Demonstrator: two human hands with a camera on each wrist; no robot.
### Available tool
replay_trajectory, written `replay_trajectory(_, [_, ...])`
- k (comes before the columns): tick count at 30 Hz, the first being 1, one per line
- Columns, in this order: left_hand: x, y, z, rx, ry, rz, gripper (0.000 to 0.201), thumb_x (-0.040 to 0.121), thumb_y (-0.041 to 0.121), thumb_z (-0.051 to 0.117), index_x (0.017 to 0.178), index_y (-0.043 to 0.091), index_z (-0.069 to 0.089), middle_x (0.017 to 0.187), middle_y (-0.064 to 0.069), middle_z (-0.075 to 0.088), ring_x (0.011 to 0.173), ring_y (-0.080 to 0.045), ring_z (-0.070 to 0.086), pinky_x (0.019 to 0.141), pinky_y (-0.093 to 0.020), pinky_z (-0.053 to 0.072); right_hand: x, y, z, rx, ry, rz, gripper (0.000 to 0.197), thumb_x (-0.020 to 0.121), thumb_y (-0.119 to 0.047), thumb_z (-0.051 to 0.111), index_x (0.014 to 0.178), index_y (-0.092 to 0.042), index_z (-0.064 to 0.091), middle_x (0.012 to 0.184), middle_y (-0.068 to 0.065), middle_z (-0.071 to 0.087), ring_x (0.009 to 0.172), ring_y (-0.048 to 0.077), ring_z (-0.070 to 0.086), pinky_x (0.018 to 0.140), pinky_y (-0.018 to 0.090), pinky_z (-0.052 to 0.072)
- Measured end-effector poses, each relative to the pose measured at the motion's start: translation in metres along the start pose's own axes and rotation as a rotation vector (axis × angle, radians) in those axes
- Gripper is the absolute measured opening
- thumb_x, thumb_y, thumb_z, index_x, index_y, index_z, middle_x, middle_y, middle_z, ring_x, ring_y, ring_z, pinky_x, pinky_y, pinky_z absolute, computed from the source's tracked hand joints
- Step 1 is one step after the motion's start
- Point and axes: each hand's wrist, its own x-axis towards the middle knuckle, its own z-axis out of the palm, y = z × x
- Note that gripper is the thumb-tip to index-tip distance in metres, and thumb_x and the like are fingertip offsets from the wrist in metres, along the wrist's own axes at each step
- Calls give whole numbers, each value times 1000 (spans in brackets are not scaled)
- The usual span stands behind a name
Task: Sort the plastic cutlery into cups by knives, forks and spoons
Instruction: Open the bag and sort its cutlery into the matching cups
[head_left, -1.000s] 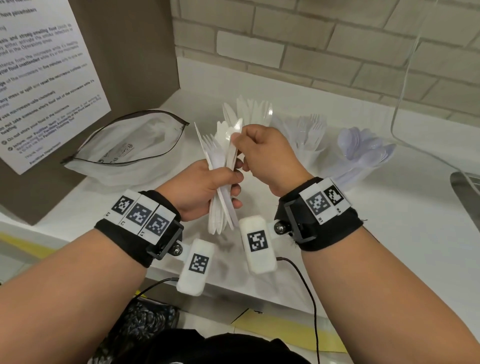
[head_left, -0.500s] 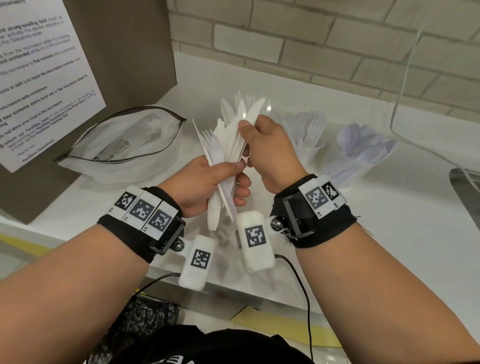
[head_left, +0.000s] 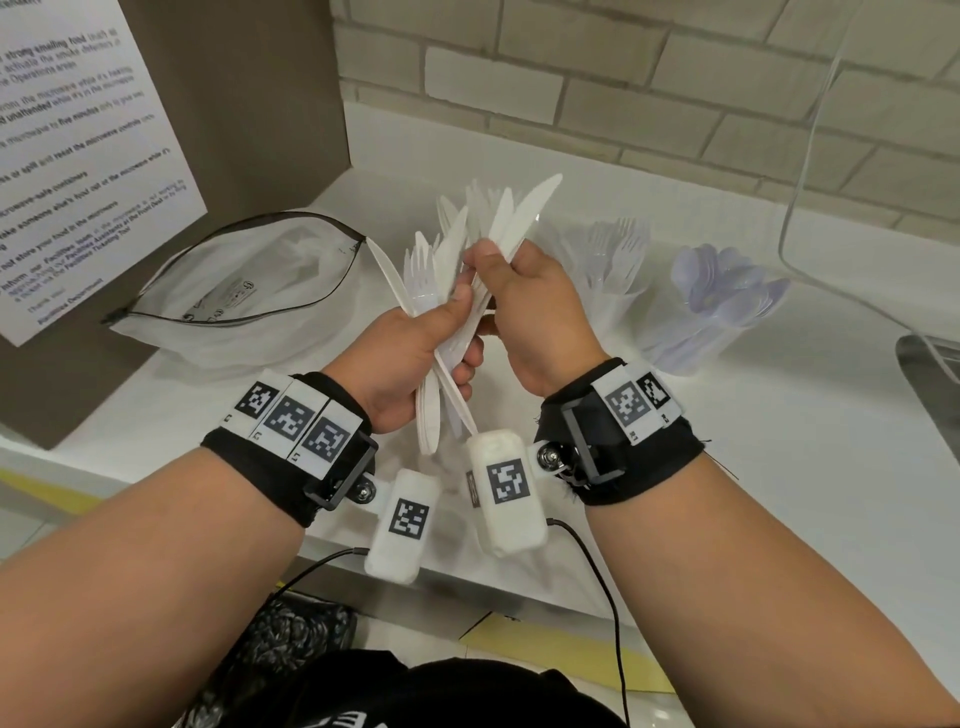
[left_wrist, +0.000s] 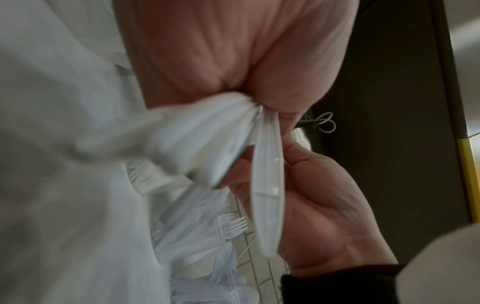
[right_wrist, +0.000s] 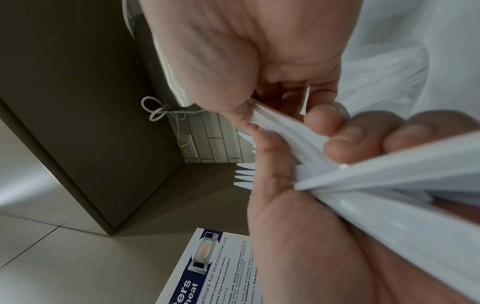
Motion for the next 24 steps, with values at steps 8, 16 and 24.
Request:
replay_trajectory(8, [0,-2,-4,64,125,-25,27,97,31,50,81,11,57,72,-11,69,46,-20,55,50,-31,51,5,-26,-20,408,177,-110,20,103,-21,35,94,-9,48,60,4,50,55,22,56,61,35,52])
replay_trajectory(16, [5,-8,-6,120,103,24,20,95,25,56,78,16,53,54,2,42,46,-14,39,54,-29,41,-3,-11,-16,12,35,-29,20,87,-30,67,76,-16,57,53,-4,42,39,8,33,39,21,26])
replay_trajectory(24, [4,-8,-6,130,-14,45,10,81,18,60,79,12,53,62,-1,41,52,-12,40,54,-26,39,-3,2,-4,-27,-45,54,14,85,-16,68,81,-6,59,58,10,48,38,14,35,36,17,25])
